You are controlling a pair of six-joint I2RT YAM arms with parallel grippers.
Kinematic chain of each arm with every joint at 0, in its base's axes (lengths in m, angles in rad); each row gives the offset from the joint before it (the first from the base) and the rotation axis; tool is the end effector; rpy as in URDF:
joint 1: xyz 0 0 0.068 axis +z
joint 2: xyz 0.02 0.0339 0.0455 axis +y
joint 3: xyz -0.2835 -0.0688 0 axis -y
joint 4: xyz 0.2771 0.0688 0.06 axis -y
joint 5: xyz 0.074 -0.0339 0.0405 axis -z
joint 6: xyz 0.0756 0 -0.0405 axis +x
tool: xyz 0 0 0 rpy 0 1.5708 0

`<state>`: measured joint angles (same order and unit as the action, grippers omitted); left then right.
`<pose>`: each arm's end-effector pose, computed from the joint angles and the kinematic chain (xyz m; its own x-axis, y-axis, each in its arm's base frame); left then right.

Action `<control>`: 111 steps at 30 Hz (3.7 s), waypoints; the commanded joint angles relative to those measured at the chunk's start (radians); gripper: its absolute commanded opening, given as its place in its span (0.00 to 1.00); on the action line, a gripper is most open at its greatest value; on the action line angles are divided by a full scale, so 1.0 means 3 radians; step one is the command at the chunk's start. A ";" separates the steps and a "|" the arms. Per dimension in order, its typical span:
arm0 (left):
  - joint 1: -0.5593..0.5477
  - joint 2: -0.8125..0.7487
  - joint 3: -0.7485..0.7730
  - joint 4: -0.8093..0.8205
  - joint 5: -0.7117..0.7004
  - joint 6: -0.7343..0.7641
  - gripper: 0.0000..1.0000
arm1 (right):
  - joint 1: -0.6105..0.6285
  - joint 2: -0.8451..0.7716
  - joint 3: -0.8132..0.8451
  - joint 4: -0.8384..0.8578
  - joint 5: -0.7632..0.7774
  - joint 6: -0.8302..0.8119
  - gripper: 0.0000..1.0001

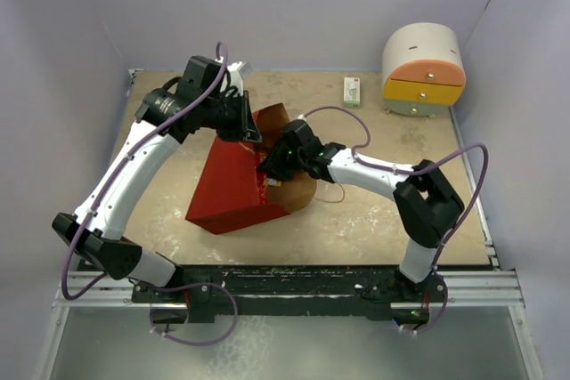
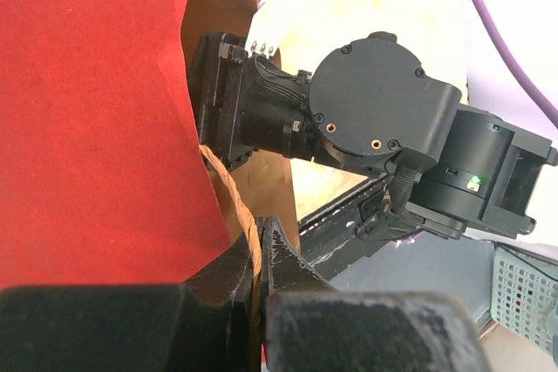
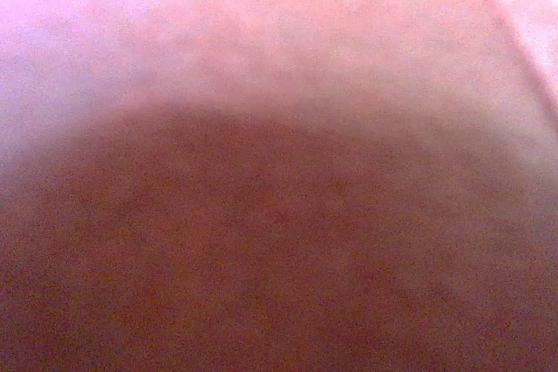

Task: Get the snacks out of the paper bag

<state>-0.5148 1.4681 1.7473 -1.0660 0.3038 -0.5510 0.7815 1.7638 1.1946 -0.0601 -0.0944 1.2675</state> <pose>0.2882 -0.1890 0.4261 -0.8673 -0.0833 -0.4907 0.2343 0.8015 -0.5502 0.3221 0.3296 0.2051 -0.8456 0.4994 -0.1885 0.1732 0.5907 0.7881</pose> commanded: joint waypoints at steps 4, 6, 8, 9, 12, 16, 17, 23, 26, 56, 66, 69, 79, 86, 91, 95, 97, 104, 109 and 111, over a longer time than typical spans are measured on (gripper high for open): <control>0.0156 -0.0166 0.0074 -0.0050 -0.0065 0.0199 0.00 | 0.0031 -0.0019 0.0437 0.0014 -0.0043 -0.0146 0.13; 0.0168 -0.0190 0.0081 -0.0082 -0.0192 0.0205 0.00 | 0.0030 -0.0098 0.0488 -0.0080 -0.0017 -0.0199 0.06; 0.0182 -0.0207 0.0122 -0.0103 -0.0308 0.0226 0.00 | 0.0029 -0.0172 0.0511 -0.0080 -0.0033 -0.0205 0.00; 0.0182 -0.0227 0.0113 -0.0092 -0.0357 0.0240 0.00 | 0.0031 -0.0205 0.0512 -0.0039 -0.0053 -0.0199 0.00; 0.0210 -0.0275 0.0043 -0.0044 -0.0523 0.0205 0.00 | 0.0049 -0.0256 0.0594 -0.0017 -0.0048 -0.0237 0.00; 0.0479 -0.0269 0.0083 -0.0152 -0.0456 0.0083 0.00 | 0.0049 -0.0337 0.0937 -0.0284 0.0105 -0.0487 0.00; 0.0583 -0.0278 0.0067 -0.0173 -0.0397 0.0035 0.00 | 0.0049 -0.0350 0.1003 -0.0361 0.0073 -0.0522 0.00; 0.0759 -0.0264 0.0115 -0.0149 -0.0238 0.0003 0.00 | 0.0034 -0.0329 0.1334 -0.0409 -0.0076 -0.0786 0.00; 0.0763 -0.0314 0.0016 -0.0034 -0.0149 -0.0060 0.00 | 0.0032 -0.0341 0.1389 -0.0272 -0.0205 -0.0899 0.00; 0.0762 -0.0066 0.0303 -0.0232 -0.0318 -0.0209 0.00 | 0.0008 -0.1445 0.2507 -0.1004 0.1208 -0.2376 0.00; 0.0770 0.0055 0.0403 -0.0317 -0.0373 -0.0142 0.00 | -0.0584 -0.1702 0.2147 -0.1390 0.2031 -0.2525 0.00; 0.0773 0.0039 0.0400 -0.0356 -0.0389 -0.0126 0.00 | -0.0954 -0.1837 0.1630 -0.1272 0.1968 -0.2496 0.00; 0.0774 0.0048 0.0414 -0.0339 -0.0339 -0.0129 0.00 | -0.1938 -0.1679 0.0456 -0.0919 0.1187 -0.2077 0.00; 0.0780 0.0090 0.0488 -0.0405 -0.0339 -0.0076 0.00 | -0.2193 -0.1468 0.0557 -0.0878 0.0741 -0.2123 0.00; 0.0775 0.0111 0.0501 -0.0394 -0.0347 -0.0066 0.00 | -0.2362 -0.1658 0.0218 -0.1048 0.0752 -0.1980 0.00; 0.0776 0.0101 0.0485 -0.0381 -0.0353 -0.0042 0.00 | -0.2561 -0.1963 -0.0348 -0.1464 0.1326 -0.1788 0.00; 0.0777 0.0102 0.0449 -0.0362 -0.0297 -0.0032 0.00 | -0.2705 -0.2120 -0.0636 -0.1750 0.1751 -0.1696 0.14; 0.0779 0.0044 0.0364 -0.0351 -0.0303 0.0015 0.00 | -0.2963 -0.2552 -0.0862 -0.2057 0.1710 -0.2006 0.57; 0.0776 0.0084 0.0439 -0.0427 -0.0442 0.0138 0.00 | -0.2958 -0.2294 -0.0275 -0.1789 0.0817 -0.2840 0.65; 0.0776 0.0105 0.0497 -0.0454 -0.0521 0.0196 0.00 | -0.2944 -0.2150 -0.0060 -0.1764 0.0150 -0.3023 0.66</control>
<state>-0.2882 1.5005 1.8553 -1.1938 0.2005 -0.5518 -0.1116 1.0603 1.0306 -0.6727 0.2676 0.5541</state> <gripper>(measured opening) 0.006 0.652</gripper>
